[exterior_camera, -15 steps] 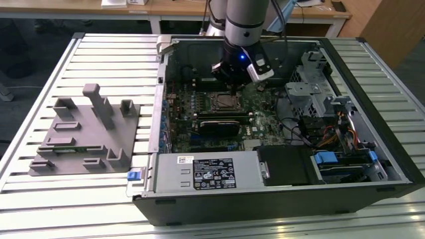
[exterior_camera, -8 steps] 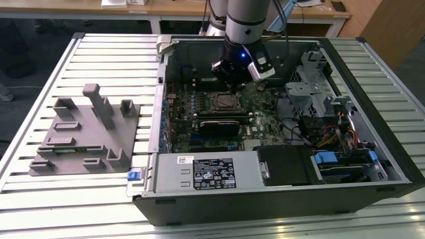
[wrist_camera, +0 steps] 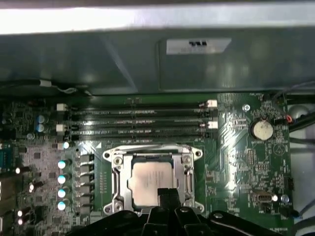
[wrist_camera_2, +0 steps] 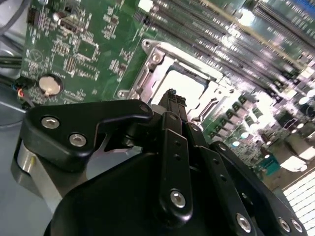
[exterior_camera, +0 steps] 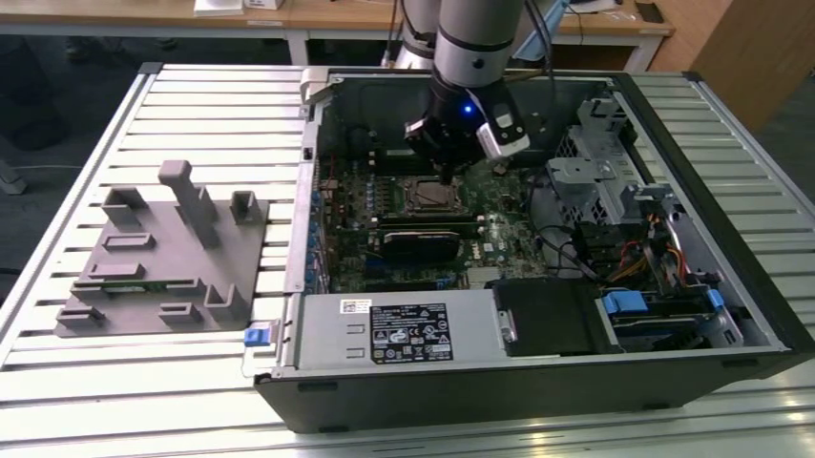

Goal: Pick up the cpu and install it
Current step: 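Install the second cpu locking lever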

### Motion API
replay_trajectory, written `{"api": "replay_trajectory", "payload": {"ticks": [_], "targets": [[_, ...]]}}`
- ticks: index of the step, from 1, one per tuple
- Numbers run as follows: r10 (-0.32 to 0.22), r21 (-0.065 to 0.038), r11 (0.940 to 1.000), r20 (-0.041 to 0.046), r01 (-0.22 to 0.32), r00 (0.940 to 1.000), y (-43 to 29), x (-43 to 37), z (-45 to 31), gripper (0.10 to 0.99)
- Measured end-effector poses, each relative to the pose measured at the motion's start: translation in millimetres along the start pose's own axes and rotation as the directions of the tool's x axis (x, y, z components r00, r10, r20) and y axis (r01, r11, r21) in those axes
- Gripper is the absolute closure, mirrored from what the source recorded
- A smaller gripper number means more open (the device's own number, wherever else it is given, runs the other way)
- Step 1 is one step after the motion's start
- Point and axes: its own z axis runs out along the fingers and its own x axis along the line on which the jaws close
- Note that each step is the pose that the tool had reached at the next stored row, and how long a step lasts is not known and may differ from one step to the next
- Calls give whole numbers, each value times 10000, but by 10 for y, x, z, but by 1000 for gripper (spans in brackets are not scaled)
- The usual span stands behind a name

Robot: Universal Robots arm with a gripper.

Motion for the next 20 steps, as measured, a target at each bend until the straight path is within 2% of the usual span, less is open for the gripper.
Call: {"api": "replay_trajectory", "payload": {"ticks": [16,20], "targets": [[0,-2,10000,0,0,10000,-297,-13,-21,969],[1,-3,10000,1,-1,10000,-341,-8,-24,969]]}}
